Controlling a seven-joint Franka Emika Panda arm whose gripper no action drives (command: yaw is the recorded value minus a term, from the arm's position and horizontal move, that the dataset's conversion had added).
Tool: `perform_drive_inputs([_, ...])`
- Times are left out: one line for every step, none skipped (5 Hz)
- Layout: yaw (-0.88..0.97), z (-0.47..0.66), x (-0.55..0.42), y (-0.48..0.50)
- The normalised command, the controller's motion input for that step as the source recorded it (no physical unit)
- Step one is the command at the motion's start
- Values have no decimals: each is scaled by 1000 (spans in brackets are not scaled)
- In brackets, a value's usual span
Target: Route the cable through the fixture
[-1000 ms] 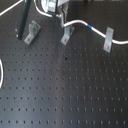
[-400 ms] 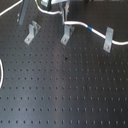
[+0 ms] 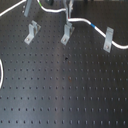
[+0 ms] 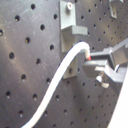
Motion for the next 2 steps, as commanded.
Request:
perform_drive_inputs([31,16,-77,-9])
perform_drive_inputs([0,-64,-263,24])
